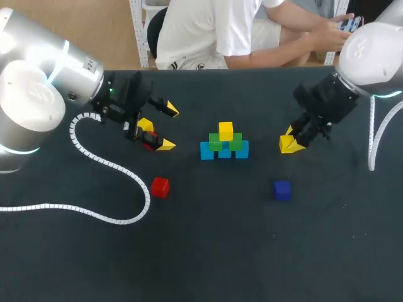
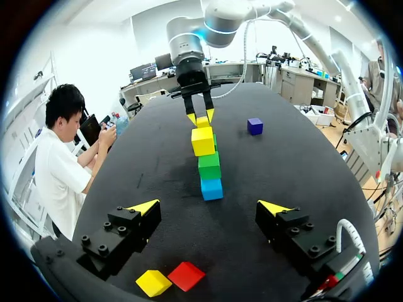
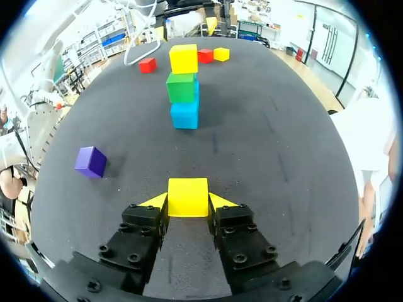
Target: Place the blue cubes, place green cubes on the blue cubes, place the yellow cubes on the green cubes, then place the red cubes on the yellow cubes, and place purple cube on the red cubes.
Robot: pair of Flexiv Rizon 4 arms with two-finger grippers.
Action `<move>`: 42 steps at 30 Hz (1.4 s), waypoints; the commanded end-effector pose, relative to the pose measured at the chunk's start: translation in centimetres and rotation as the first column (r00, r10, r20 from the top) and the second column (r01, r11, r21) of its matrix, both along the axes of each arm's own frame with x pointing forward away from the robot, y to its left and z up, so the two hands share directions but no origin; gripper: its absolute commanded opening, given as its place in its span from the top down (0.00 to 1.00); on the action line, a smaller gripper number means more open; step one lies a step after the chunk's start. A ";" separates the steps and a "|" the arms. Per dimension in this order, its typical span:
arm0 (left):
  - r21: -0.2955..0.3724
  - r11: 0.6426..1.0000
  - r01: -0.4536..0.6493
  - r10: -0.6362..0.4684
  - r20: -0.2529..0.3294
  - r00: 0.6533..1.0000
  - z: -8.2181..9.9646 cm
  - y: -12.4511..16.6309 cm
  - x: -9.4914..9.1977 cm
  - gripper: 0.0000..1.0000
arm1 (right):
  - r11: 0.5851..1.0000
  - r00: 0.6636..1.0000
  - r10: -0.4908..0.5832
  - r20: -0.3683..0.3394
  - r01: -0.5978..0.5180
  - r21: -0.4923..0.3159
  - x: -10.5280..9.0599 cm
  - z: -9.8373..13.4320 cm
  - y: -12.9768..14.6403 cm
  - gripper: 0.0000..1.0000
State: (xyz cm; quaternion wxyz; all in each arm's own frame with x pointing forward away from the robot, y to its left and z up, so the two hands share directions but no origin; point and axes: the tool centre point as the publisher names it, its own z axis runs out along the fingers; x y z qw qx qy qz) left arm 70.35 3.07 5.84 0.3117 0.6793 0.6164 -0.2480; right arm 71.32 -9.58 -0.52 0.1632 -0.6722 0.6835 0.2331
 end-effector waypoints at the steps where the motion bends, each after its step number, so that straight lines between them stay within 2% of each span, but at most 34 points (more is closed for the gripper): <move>1: 0.004 1.000 0.002 -0.002 -0.003 1.000 0.0 0.0 0.2 0.00 | 1.000 1.000 -0.024 0.017 0.025 -0.016 -0.7 1.8 -0.4 1.00; 9: 0.004 1.000 0.002 -0.002 -0.003 1.000 0.0 0.0 0.2 0.00 | 0.999 0.999 -0.022 0.048 0.024 -0.030 -1.2 4.3 -0.3 1.00; 11: 0.004 1.000 0.002 -0.002 -0.003 1.000 0.0 0.0 0.2 0.00 | 0.998 0.996 -0.051 0.067 0.053 -0.030 -1.4 4.6 -0.4 1.00; 13: 0.004 1.000 0.002 -0.002 -0.003 1.000 0.0 0.0 0.2 0.00 | 0.999 0.998 -0.021 0.067 0.024 -0.047 -1.6 4.8 -0.4 1.00; 17: 0.004 1.000 0.002 -0.002 -0.003 1.000 0.0 0.0 0.2 0.00 | 1.000 0.998 -0.011 0.070 0.013 -0.028 -2.0 5.3 -0.3 1.00; 19: 0.004 1.000 0.002 -0.002 -0.003 1.000 0.0 0.0 0.2 0.00 | 0.999 0.997 -0.045 0.059 0.045 0.006 -2.0 5.8 -0.5 1.00; 20: 0.004 1.000 0.002 -0.002 -0.003 1.000 0.0 0.0 0.2 0.00 | 0.999 0.997 -0.046 0.065 0.047 -0.015 -2.0 5.8 -0.5 1.00; 22: 0.004 1.000 0.002 -0.002 -0.003 1.000 0.0 0.0 0.2 0.00 | 0.998 0.996 -0.060 0.067 0.059 0.012 -1.9 6.2 -0.5 1.00; 42: 0.004 1.000 0.002 -0.002 -0.003 1.000 0.0 0.0 0.2 0.00 | 0.998 0.996 -0.060 0.067 0.059 0.012 -1.9 6.2 -0.5 1.00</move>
